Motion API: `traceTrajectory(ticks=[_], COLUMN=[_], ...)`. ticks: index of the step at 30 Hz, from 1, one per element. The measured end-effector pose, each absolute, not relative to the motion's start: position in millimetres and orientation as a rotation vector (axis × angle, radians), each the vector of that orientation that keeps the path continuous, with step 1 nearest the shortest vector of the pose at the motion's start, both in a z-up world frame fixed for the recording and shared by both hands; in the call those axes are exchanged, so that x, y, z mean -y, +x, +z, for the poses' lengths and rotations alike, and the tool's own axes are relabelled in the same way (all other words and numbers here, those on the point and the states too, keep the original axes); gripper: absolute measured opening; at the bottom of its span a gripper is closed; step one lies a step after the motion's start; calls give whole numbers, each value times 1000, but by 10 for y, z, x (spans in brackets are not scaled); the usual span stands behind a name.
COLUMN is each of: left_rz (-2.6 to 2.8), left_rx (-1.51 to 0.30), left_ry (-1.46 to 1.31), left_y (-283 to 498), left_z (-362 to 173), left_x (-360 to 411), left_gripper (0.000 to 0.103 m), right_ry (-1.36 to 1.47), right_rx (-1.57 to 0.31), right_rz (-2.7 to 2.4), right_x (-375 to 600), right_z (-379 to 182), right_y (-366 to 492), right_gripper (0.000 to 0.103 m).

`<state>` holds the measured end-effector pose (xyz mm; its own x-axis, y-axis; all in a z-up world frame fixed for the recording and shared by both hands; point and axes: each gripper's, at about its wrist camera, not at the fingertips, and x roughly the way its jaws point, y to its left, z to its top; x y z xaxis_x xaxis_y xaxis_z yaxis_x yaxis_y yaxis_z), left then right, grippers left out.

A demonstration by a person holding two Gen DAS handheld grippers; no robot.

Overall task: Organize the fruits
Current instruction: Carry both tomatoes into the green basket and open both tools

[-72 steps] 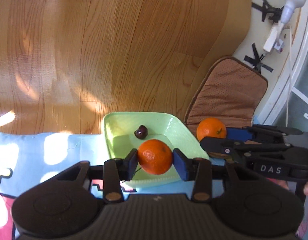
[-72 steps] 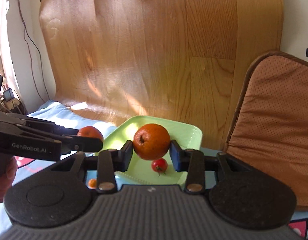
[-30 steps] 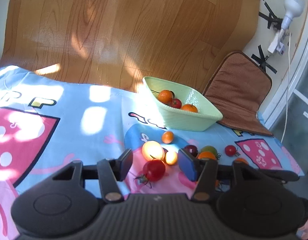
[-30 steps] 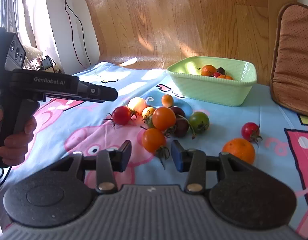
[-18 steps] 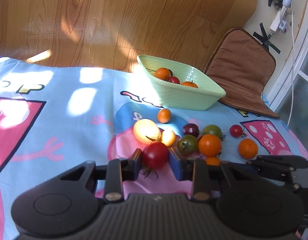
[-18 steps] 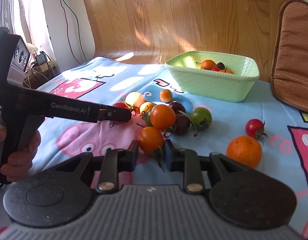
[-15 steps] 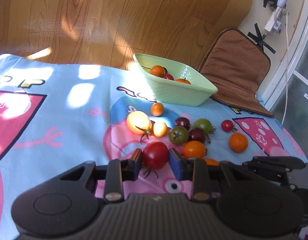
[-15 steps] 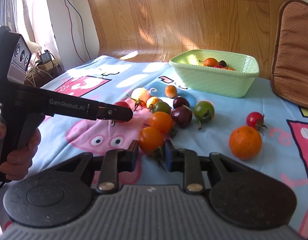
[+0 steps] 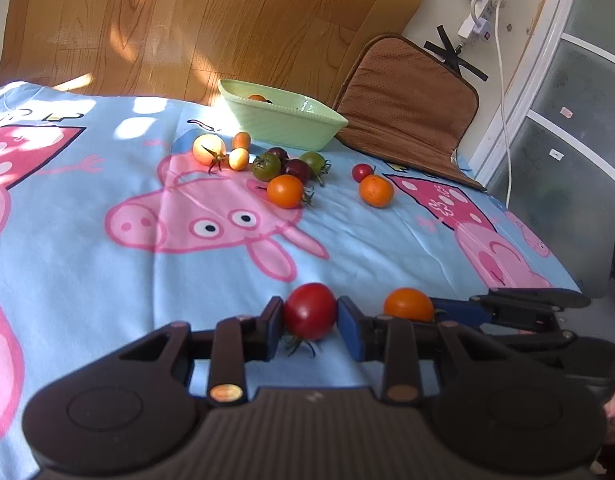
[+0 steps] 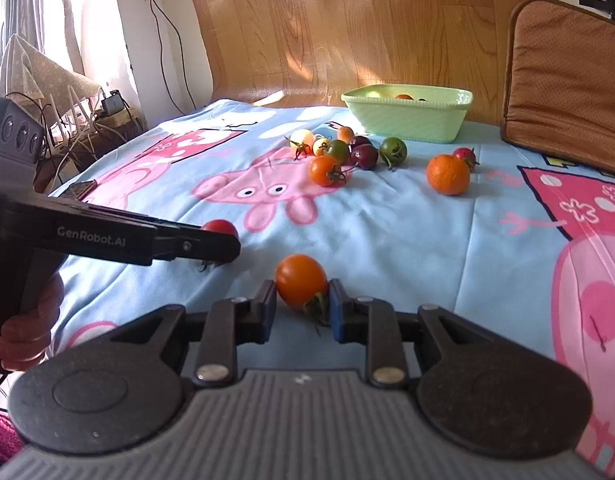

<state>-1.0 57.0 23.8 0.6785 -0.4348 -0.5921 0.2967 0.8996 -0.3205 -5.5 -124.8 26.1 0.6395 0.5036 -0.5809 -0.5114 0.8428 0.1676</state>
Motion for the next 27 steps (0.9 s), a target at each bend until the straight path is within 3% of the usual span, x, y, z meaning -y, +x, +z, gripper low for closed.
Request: traceTrajectory(ticks=[7, 10, 13, 15, 16, 17, 27], left_rz=[-391, -382, -375, -384, -383, -386, -440], left_rx=[-712, -705, -696, -703, -700, -703, -641], left_ry=[-164, -159, -135, -140, -138, -136, -169], left_y=[-44, -53, -64, -48, -46, -33, 529], left_z=[262, 273, 277, 261, 256, 260, 730], left_x=[-511, -505, -489, -493, -494, -495, -583], left_gripper=[33, 44, 46, 41, 38, 28, 29], right_ry=[-20, -12, -19, -27, -31, -35, 60], right_rx=[-635, -631, -626, -624, -623, -621, -586], right_rz=[569, 567, 569, 571, 569, 565, 570], right_x=[1230, 1243, 1242, 1223, 1218, 1216, 1395], right_z=[240, 240, 244, 239, 236, 236, 577], right_y=[-79, -93, -112, -117, -112, -108, 404], right_gripper=[31, 32, 44, 43, 39, 30, 30])
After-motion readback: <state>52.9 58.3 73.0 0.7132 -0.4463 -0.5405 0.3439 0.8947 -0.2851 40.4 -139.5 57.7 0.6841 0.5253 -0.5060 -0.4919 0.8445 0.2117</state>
